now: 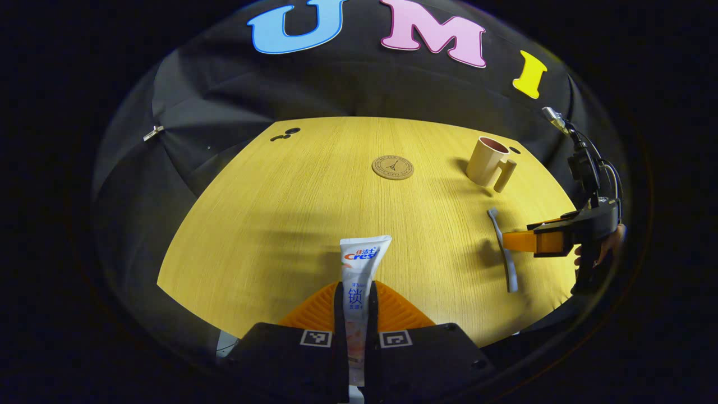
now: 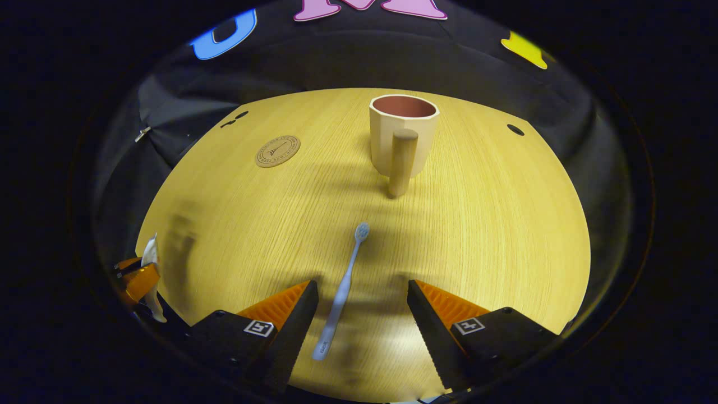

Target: Put the toothbrush and toothpaste on the desktop into the cup, then pick up the cup and place it on the coaster on the desktop.

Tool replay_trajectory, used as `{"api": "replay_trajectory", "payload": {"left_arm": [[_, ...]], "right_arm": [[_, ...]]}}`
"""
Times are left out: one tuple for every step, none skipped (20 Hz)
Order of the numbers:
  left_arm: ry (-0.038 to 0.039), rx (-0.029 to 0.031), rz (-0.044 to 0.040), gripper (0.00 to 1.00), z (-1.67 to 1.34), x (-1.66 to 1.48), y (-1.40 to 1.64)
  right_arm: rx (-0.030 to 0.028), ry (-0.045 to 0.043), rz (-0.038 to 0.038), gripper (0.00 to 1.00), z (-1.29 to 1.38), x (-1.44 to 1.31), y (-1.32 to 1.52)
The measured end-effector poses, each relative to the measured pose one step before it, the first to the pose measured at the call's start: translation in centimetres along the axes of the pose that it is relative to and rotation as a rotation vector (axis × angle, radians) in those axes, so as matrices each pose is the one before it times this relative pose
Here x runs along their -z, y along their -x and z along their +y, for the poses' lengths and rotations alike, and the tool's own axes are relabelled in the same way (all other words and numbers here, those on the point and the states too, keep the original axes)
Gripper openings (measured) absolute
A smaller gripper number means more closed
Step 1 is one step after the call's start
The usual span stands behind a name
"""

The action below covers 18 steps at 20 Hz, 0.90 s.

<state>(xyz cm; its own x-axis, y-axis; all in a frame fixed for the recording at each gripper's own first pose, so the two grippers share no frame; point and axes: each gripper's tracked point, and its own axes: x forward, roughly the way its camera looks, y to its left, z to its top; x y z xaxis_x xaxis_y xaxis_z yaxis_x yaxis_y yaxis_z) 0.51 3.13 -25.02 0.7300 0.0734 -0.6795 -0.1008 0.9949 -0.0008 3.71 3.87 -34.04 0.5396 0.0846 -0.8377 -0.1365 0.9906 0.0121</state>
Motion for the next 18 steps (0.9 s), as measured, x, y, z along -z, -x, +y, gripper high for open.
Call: {"api": "replay_trajectory", "payload": {"left_arm": [[-0.00140,0.00428,0.00056,0.16,0.096,0.193,0.052],[-0.00317,0.00313,0.00081,0.16,0.041,0.066,0.095],[-0.00477,0.00368,-0.00096,0.16,0.090,0.074,-0.055],[-0.00683,0.00541,-0.00242,0.16,-0.066,-0.054,-0.007],[-0.00753,0.00374,-0.00194,0.16,0.000,-0.162,-0.011],[-0.00779,0.00506,-0.00102,0.16,-0.041,0.018,0.009],[-0.00735,0.00597,-0.00176,0.16,0.010,-0.072,-0.017],[-0.00594,0.00516,-0.00091,0.16,-0.053,-0.176,-0.064],[-0.00425,0.00634,-0.00050,0.16,0.042,-0.018,-0.025],[-0.00272,0.00681,-0.00056,0.17,0.009,-0.125,-0.081],[-0.00224,0.00552,0.00093,0.16,0.040,-0.053,-0.137],[-0.00280,0.00481,0.00105,0.16,0.027,-0.106,-0.128],[-0.00326,0.00597,-0.00090,0.16,0.006,-0.083,-0.097],[-0.00311,0.00595,0.00054,0.16,-0.023,-0.129,-0.167],[-0.00297,0.00684,0.00214,0.16,-0.063,-0.016,-0.170],[-0.00356,0.00794,0.00137,0.16,-0.134,-0.077,-0.159],[-0.00509,0.00840,0.00026,0.16,-0.131,-0.129,-0.110],[-0.00718,0.00824,-0.00138,0.16,-0.209,0.027,-0.128]], "right_arm": [[0.01080,-0.00357,0.01282,0.99,-0.045,0.225,-0.199],[0.00997,-0.00204,0.01078,0.99,-0.018,0.183,-0.185],[0.00831,0.00260,0.01015,0.98,0.029,0.199,-0.161],[0.00445,0.00172,0.00734,0.98,0.090,0.152,-0.205],[0.00081,-0.00089,0.00826,0.96,0.200,0.318,-0.162],[0.00186,-0.00444,0.00819,0.94,0.170,0.305,-0.177],[0.01216,0.00126,0.00351,0.84,-0.054,0.094,0.029],[0.00360,0.00599,-0.00821,0.77,0.111,-0.215,-0.074],[0.00529,0.00714,0.00174,0.72,0.118,0.087,-0.048],[-0.00272,-0.00277,-0.00068,0.71,0.130,-0.107,-0.161],[0.00858,-0.00782,0.00775,0.67,-0.066,0.018,0.080],[0.00677,-0.01592,0.01786,0.61,0.023,0.019,-0.059],[0.01078,-0.01709,0.02174,0.56,0.001,0.017,0.136],[0.01461,-0.01274,0.01491,0.48,-0.034,-0.095,-0.163],[0.01054,-0.01767,0.01699,0.20,-0.014,0.058,0.026],[0.00072,-0.01683,0.00793,0.19,0.221,-0.075,-0.283],[0.00773,-0.00926,0.01676,0.13,0.030,0.056,0.256],[0.00953,-0.00531,0.01024,0.10,0.004,-0.085,-0.166]]}}
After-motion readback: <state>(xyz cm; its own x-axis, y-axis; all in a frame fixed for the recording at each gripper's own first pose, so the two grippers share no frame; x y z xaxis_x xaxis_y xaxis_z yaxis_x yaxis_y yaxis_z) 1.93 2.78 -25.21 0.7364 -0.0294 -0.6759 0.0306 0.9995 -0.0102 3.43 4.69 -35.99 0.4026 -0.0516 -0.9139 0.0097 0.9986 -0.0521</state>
